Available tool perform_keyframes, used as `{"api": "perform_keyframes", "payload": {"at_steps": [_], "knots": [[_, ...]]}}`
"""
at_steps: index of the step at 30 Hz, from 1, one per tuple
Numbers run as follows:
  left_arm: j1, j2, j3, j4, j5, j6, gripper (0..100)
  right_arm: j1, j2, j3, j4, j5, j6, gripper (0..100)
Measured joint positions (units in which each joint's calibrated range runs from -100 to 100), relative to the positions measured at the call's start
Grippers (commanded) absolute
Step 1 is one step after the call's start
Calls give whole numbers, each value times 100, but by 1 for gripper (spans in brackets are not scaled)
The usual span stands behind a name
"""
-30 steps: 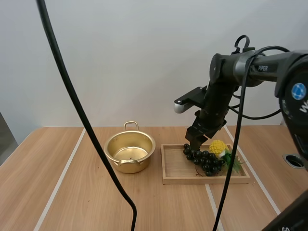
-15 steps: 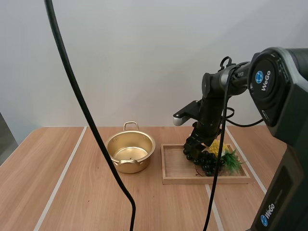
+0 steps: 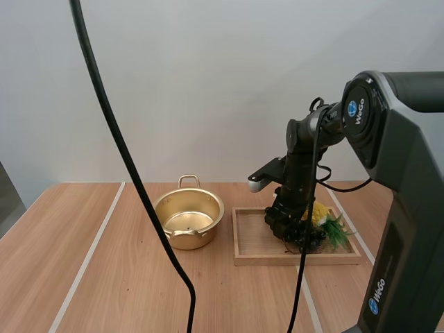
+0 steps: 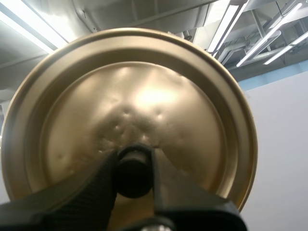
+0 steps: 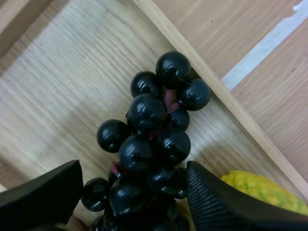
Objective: Open the pot, put the grape inside, and close it
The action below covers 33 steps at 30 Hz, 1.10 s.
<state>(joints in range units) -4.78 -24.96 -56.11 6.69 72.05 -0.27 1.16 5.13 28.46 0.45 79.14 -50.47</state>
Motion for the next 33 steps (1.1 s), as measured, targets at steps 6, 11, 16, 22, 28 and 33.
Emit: {"api": "perform_keyframes", "payload": {"at_steps": [6,11,16,22,28,33], "knots": [[0,0,0,76,0,0,0,0,165,-16,-45,-123,0,100],[0,0,0,76,0,0,0,0,180,-16,-45,-158,0,100],[0,0,0,80,0,0,0,0,180,-20,-45,-202,0,0],[0,0,0,90,-64,0,0,0,180,-31,-45,-202,0,0],[0,0,0,165,-79,0,0,0,110,-36,-45,-168,20,0],[0,0,0,205,-98,0,0,0,-236,-120,-45,103,70,0]]}}
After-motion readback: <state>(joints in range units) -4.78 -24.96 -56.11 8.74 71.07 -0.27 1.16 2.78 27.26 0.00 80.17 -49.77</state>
